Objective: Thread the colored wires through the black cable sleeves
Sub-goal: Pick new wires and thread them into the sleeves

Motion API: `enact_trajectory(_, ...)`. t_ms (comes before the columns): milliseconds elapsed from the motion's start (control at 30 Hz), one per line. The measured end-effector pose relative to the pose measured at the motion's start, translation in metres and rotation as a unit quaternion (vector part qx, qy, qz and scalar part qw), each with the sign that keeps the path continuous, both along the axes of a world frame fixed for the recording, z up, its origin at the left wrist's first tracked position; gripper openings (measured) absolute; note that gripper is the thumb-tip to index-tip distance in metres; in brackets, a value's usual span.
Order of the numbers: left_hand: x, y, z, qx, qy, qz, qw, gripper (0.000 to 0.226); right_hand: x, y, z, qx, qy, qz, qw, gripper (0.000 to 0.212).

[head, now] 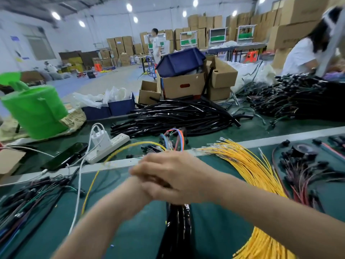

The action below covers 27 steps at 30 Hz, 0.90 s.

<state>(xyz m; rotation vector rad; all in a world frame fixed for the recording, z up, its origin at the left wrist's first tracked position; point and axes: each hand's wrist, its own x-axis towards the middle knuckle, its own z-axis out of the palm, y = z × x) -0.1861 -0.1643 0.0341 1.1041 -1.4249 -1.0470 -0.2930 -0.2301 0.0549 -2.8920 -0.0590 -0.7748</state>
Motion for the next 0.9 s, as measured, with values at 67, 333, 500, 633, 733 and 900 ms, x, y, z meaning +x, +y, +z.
enact_trajectory(67, 0.024, 0.008, 0.022, 0.103, -0.117, 0.015, 0.988, 0.022, 0.003, -0.016, 0.006, -0.003, 0.037, -0.057, 0.998, 0.039)
enact_trajectory(333, 0.067, 0.017, 0.034, 0.245, -0.294, -0.093, 0.919, 0.025, -0.008, -0.013, -0.052, 0.106, -0.054, -0.03, 0.992, 0.037)
enact_trajectory(500, 0.058, 0.01, -0.009, 0.211, -0.102, 0.132, 0.963, 0.023, -0.016, -0.019, -0.085, 0.17, -0.124, -0.115, 0.971, 0.028)
enact_trajectory(633, 0.044, -0.001, -0.026, 0.184, -0.01, 0.202, 0.962, 0.021, -0.021, -0.027, -0.092, 0.293, -0.102, -0.139, 0.941, 0.021)
enact_trajectory(733, 0.035, -0.023, -0.019, 0.188, -0.067, 0.19, 0.961, 0.022, -0.03, -0.044, -0.087, 0.451, -0.071, -0.12, 0.882, 0.015)
enact_trajectory(900, 0.029, -0.092, 0.012, 0.139, -0.393, 0.233, 0.879, 0.03, -0.041, -0.064, -0.088, 0.645, -0.097, -0.111, 0.75, 0.02)
